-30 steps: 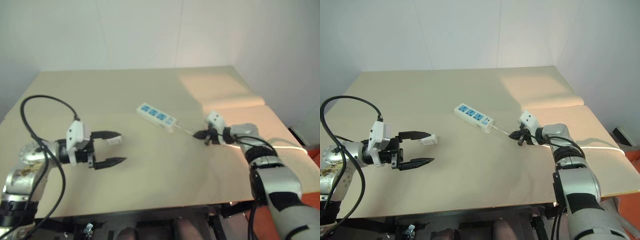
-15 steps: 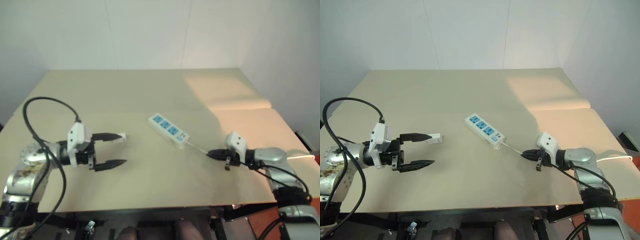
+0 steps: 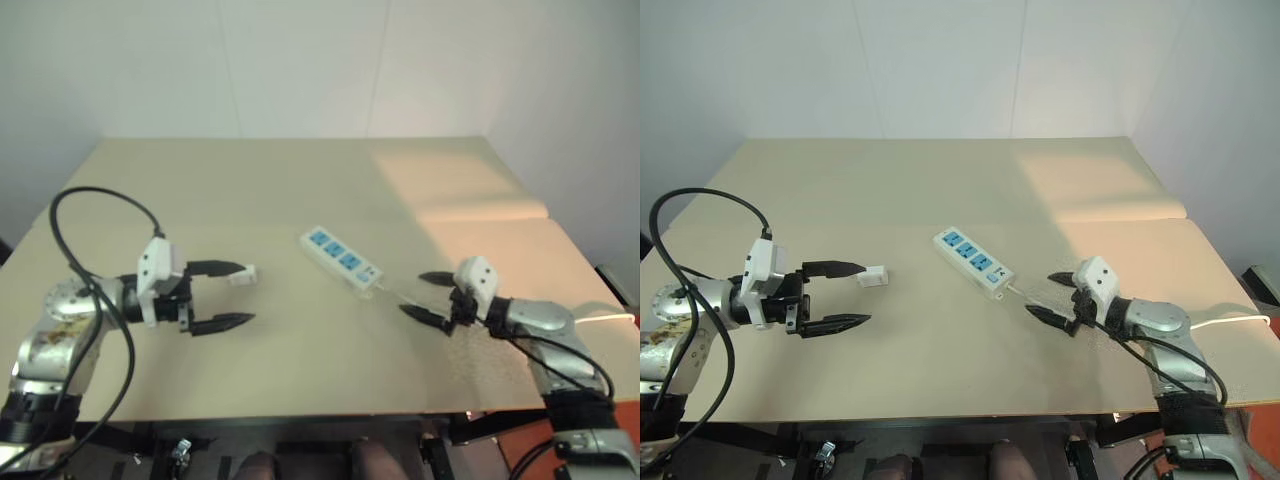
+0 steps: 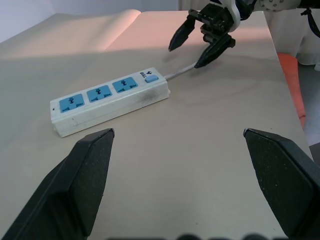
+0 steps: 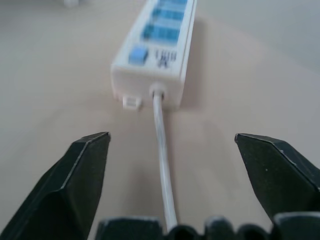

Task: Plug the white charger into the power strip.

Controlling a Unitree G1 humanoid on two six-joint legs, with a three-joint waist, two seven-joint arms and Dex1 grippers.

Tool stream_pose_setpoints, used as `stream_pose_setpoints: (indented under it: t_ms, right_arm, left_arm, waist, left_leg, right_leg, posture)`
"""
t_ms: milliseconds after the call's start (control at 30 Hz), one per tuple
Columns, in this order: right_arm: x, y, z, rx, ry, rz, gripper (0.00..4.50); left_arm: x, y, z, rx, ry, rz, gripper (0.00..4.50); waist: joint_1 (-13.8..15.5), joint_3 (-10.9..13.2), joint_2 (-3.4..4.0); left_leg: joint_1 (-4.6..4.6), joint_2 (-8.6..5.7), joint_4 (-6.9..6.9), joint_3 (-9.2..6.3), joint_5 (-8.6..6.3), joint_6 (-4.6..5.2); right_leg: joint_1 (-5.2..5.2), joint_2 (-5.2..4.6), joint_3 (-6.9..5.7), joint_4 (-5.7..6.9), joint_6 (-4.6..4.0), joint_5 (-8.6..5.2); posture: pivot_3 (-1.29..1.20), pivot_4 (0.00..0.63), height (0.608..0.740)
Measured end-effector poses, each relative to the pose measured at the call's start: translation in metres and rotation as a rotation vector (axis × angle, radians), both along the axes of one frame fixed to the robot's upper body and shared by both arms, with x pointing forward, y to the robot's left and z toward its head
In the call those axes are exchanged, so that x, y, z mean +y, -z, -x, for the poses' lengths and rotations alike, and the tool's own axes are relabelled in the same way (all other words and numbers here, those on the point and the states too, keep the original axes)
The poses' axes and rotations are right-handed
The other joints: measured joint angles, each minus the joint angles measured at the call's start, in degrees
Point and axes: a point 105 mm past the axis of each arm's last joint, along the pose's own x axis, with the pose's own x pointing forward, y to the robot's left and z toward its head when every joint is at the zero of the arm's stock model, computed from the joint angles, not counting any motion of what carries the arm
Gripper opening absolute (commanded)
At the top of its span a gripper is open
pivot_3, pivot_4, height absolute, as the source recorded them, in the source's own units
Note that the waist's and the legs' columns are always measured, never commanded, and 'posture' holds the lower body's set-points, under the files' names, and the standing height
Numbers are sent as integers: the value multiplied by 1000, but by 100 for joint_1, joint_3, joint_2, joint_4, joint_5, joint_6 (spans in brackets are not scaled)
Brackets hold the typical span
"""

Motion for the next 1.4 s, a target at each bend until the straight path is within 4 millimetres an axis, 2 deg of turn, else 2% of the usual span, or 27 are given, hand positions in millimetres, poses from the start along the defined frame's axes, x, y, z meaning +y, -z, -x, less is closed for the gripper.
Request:
stream_pose_setpoints:
  t_ms: [67, 300, 667, 833, 967, 1233, 1400]
  right_arm:
    - [7, -5, -2, -26, 30, -84, 4475]
    - [31, 2, -12, -43, 159, -225, 4475]
    - [50, 20, -17, -27, 184, -198, 4475]
    - [61, 21, -24, -35, 158, -194, 4475]
    - [62, 26, -27, -6, 145, -194, 4475]
    - [66, 22, -33, -13, 116, -184, 4475]
    - [70, 30, -34, 7, 115, -184, 4475]
  left_arm:
    - [0, 0, 0, 0, -1, -1, 4500]
    - [0, 0, 0, -2, -3, -1, 4500]
    - [0, 0, -1, -3, -4, -1, 4500]
    - [0, 0, -1, -12, -7, 0, 4500]
    - [1, 4, 1, 1, -13, 0, 4500]
    - [2, 5, 1, -1, -21, 1, 4500]
    - [2, 5, 1, -3, -23, 1, 4500]
  waist:
    - [-1, 0, 0]
    - [7, 0, 1]
    - [4, 0, 1]
    - [-16, 0, 1]
    - [0, 0, 1]
    - [-1, 0, 1]
    - [-3, 0, 1]
  left_leg:
    - [-2, 1, 0, -1, 0, 0]
    - [-4, 0, 0, 0, 0, 0]
    - [-4, 0, 0, 0, 0, 0]
    - [2, 2, 0, 1, 0, 0]
    - [-6, 0, 0, 0, 0, 0]
    - [-2, 1, 0, -1, 0, 0]
    - [-4, 1, 0, -1, 0, 0]
  right_leg:
    - [-1, 0, -1, -1, 0, 0]
    - [-4, -2, 0, 0, 0, 0]
    - [-4, -1, -1, -1, -1, 0]
    - [-3, 2, 0, 3, -1, 1]
    - [-5, -1, 0, -2, -1, 1]
    - [-4, 0, -1, 0, -1, 1]
    - [-5, -1, -1, 0, -2, 1]
  posture:
    - [0, 150, 740]
    - [0, 150, 740]
    - [0, 150, 740]
    - [0, 150, 740]
    - [0, 150, 740]
    - [0, 150, 740]
    - [0, 150, 740]
